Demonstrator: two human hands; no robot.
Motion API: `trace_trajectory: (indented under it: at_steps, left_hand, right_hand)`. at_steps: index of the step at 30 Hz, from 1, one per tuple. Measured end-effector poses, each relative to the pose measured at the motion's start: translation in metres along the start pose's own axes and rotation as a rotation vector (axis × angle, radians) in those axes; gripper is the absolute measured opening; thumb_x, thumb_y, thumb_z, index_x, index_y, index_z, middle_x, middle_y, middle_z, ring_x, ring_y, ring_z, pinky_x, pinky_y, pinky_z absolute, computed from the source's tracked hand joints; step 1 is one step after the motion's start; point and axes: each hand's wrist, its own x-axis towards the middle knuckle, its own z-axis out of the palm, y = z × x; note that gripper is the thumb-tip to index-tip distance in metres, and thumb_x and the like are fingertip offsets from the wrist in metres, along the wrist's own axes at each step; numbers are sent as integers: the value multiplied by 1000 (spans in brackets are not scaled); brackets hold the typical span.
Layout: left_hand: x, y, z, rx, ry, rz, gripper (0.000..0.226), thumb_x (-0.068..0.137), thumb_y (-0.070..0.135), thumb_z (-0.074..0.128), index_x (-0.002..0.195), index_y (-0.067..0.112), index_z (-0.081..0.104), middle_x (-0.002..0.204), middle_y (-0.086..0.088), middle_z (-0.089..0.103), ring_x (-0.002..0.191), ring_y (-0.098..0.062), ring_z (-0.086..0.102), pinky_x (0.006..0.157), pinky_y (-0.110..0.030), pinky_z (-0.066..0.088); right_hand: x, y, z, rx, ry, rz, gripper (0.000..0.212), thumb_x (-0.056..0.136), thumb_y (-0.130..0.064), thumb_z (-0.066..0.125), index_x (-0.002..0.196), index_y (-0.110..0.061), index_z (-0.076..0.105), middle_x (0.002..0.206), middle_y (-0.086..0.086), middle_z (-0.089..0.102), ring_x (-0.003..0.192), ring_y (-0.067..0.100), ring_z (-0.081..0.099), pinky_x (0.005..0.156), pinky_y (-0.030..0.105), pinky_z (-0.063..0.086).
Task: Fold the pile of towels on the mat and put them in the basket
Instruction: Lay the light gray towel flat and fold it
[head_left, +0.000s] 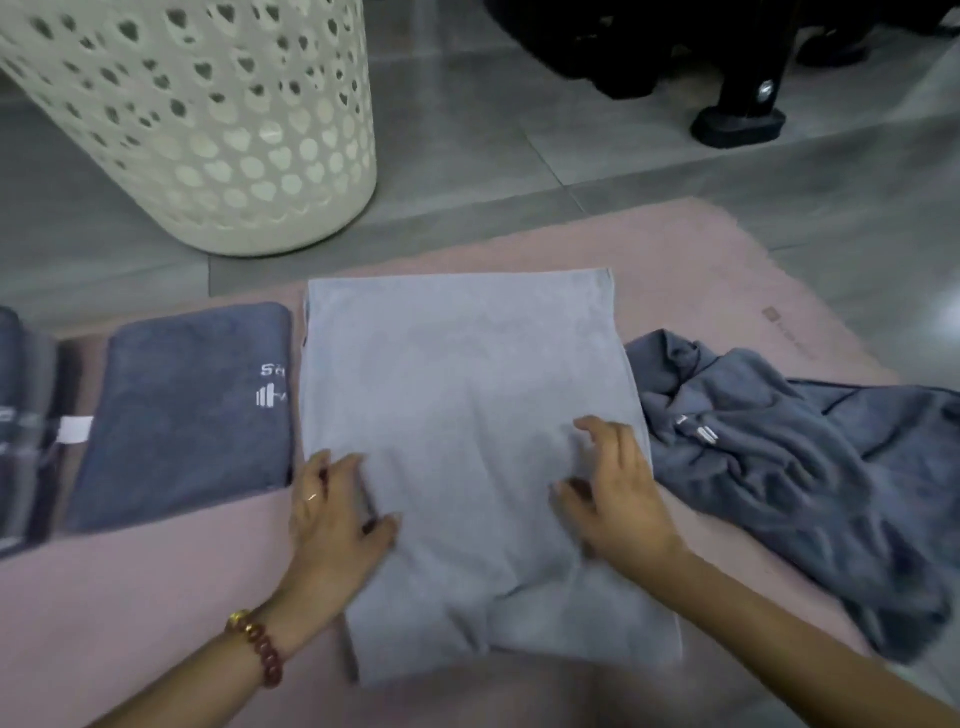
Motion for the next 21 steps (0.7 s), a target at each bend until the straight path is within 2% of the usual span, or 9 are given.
trace_trajectory:
  at_steps: [2, 4, 6, 7, 9, 12, 14, 17, 21]
  left_hand:
    - [-33, -7, -1, -121, 43, -129, 84, 57, 50, 61, 125, 3, 45, 127, -15, 40, 126, -31, 29, 108, -36, 23]
    - [-58, -12, -3, -347, 59, -219, 62, 67, 34, 73, 114, 3, 45, 105, -7, 55, 109, -32, 49, 92, -31, 46]
    - [-82, -8, -4, -545, -29, -264, 37, 79, 0, 70, 105, 7, 45, 95, -1, 59, 90, -19, 63, 72, -14, 52]
    - [-91, -5, -6, -588, -118, -239, 33, 80, -5, 67, 104, 7, 48, 97, 0, 62, 85, -11, 65, 72, -14, 53]
    - [-104, -3, -9, -535, -240, -153, 33, 78, 0, 71, 107, 8, 56, 102, 2, 67, 89, -8, 65, 81, -19, 53]
    - [-112, 2, -19, -499, -228, -54, 27, 75, 6, 76, 92, 19, 61, 91, 11, 68, 86, -12, 63, 75, -9, 48]
    - [-110, 3, -26, -436, -199, 23, 26, 68, 30, 75, 92, 28, 64, 93, 9, 69, 90, -9, 63, 79, -11, 47]
    - [-104, 2, -33, -374, -283, 133, 39, 67, 42, 65, 104, 29, 67, 108, 11, 69, 102, -6, 63, 90, -21, 48]
    - [-90, 11, -33, -425, -414, 107, 31, 71, 18, 63, 102, 20, 66, 97, 24, 69, 94, 2, 60, 84, -14, 47]
  right_hand:
    - [-37, 6, -5, 37, 76, 172, 63, 72, -24, 65, 126, -1, 42, 113, 13, 45, 105, 25, 42, 89, 30, 36]
    - [-67, 9, -10, 104, 74, 334, 60, 77, -23, 66, 124, 3, 41, 111, 16, 44, 106, 32, 45, 90, 35, 38]
    - [-87, 10, -14, 198, 21, 450, 55, 81, -13, 68, 126, 3, 39, 105, 10, 44, 102, 35, 50, 90, 39, 41]
    - [-92, 8, -16, 234, -23, 458, 56, 82, -11, 67, 128, 1, 37, 100, 5, 46, 97, 32, 53, 89, 41, 44]
    - [-97, 3, -20, 338, -111, 448, 57, 84, -10, 66, 129, -5, 32, 94, -3, 50, 86, 22, 57, 85, 41, 49]
    - [-98, 1, -22, 520, -121, 491, 54, 82, 4, 65, 120, -10, 29, 92, -10, 46, 76, 3, 51, 70, 14, 48]
    - [-101, 3, -23, 564, -60, 500, 50, 80, 8, 64, 113, -9, 31, 94, -5, 49, 77, 4, 51, 66, 9, 46]
    - [-110, 10, -26, 575, -59, 488, 41, 81, 8, 63, 106, -11, 36, 93, 0, 55, 80, 17, 54, 68, 16, 46]
    - [-121, 15, -32, 577, -76, 515, 42, 80, 1, 68, 107, -14, 39, 93, 4, 59, 84, 21, 58, 76, 33, 48]
